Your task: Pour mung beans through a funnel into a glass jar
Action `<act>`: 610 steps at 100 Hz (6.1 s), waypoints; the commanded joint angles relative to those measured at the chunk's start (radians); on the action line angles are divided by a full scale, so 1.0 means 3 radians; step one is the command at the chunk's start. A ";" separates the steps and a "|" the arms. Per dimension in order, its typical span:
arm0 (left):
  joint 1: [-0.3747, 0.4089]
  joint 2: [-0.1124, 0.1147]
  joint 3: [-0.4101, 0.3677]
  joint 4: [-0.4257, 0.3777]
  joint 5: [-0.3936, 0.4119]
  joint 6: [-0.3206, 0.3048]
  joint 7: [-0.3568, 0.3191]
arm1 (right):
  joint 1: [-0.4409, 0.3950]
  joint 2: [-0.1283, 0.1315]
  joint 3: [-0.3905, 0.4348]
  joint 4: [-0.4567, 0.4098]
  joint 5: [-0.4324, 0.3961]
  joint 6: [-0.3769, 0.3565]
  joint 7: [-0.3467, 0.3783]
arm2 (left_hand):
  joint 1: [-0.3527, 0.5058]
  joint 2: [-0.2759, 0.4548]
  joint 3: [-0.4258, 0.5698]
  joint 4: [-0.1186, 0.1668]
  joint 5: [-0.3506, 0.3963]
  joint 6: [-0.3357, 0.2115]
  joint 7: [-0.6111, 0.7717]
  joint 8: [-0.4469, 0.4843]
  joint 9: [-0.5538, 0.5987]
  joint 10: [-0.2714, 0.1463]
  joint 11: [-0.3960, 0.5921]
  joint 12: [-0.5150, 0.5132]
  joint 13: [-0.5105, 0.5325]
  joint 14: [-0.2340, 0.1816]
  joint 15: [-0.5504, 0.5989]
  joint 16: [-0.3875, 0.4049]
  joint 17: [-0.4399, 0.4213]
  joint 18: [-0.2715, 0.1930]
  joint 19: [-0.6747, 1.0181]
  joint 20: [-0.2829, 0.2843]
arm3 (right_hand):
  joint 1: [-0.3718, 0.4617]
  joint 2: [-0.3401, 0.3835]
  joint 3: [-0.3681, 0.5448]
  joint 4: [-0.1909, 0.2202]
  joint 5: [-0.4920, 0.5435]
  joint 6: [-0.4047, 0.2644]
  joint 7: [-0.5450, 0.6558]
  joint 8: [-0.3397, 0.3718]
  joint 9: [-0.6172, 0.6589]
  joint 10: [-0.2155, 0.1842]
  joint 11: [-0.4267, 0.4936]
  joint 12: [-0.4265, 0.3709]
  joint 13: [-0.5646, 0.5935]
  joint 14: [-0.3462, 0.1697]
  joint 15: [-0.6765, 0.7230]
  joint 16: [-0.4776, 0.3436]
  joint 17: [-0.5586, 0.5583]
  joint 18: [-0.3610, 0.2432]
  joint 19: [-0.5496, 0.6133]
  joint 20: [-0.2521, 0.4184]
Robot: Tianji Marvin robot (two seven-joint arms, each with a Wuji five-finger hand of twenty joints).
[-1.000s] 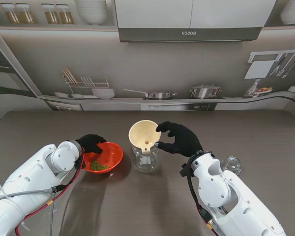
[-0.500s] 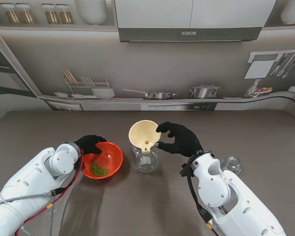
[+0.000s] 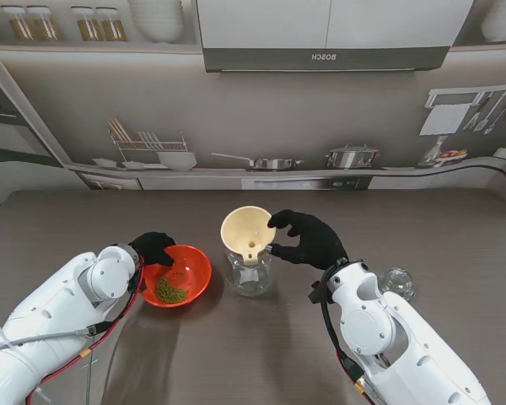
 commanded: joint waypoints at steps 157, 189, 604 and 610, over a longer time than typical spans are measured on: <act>0.0285 -0.0242 -0.0548 -0.0021 -0.0895 0.0062 0.0274 | 0.0005 -0.0012 -0.0015 0.0026 0.0062 0.0030 0.0084 | 0.0936 0.0116 -0.0202 -0.0145 0.0278 -0.0299 0.2490 0.0456 0.1459 -0.0012 -0.0014 0.0497 0.1400 0.0157 0.0120 -0.0188 0.1242 0.0336 0.0477 -0.0375 | -0.0053 0.0215 0.0082 0.0028 0.0023 0.0044 0.0022 -0.0023 0.0033 0.0028 -0.0011 0.0015 0.0105 -0.0057 0.0017 0.0012 0.0013 0.0034 0.0085 -0.0045; 0.0348 -0.0239 -0.0682 -0.0175 -0.1032 0.0086 0.0208 | 0.0006 -0.0016 -0.0008 0.0030 0.0060 0.0051 0.0069 | 0.0949 0.0115 -0.0220 -0.0132 0.0311 -0.0281 0.2449 0.0457 0.1476 0.0010 -0.0021 0.0520 0.1406 0.0182 0.0152 -0.0137 0.1236 0.0323 0.0489 -0.0325 | -0.0056 0.0214 0.0077 0.0028 -0.0007 0.0048 0.0017 -0.0023 -0.0005 0.0032 -0.0015 0.0012 0.0075 -0.0055 0.0006 0.0008 0.0008 0.0031 0.0086 -0.0048; -0.0463 -0.0469 0.0087 -0.1028 -0.0254 0.0282 0.1229 | -0.0082 -0.0051 -0.0131 -0.0114 -0.0503 -0.0071 -0.0537 | 0.0630 -0.0399 0.0453 -0.0118 0.0628 -0.0182 0.2292 0.0428 0.1803 -0.0002 0.0123 0.0314 0.1434 0.0198 0.0701 -0.0332 0.1661 0.0524 0.0588 -0.0297 | -0.0129 0.0199 -0.0188 0.0055 -0.0306 -0.0026 -0.0146 -0.0026 -0.0405 -0.0072 -0.0054 -0.0026 -0.0249 -0.0040 -0.0127 -0.0072 -0.0231 0.0033 -0.0222 -0.0058; -0.0471 -0.0479 0.0102 -0.1004 -0.0235 0.0249 0.1280 | -0.0089 -0.0049 -0.0132 -0.0127 -0.0508 -0.0071 -0.0534 | 0.0631 -0.0400 0.0462 -0.0117 0.0626 -0.0185 0.2298 0.0426 0.1801 -0.0009 0.0126 0.0314 0.1434 0.0193 0.0704 -0.0336 0.1661 0.0519 0.0588 -0.0298 | -0.0131 0.0201 -0.0192 0.0056 -0.0304 -0.0026 -0.0146 -0.0026 -0.0407 -0.0073 -0.0055 -0.0026 -0.0255 -0.0042 -0.0130 -0.0074 -0.0233 0.0032 -0.0223 -0.0058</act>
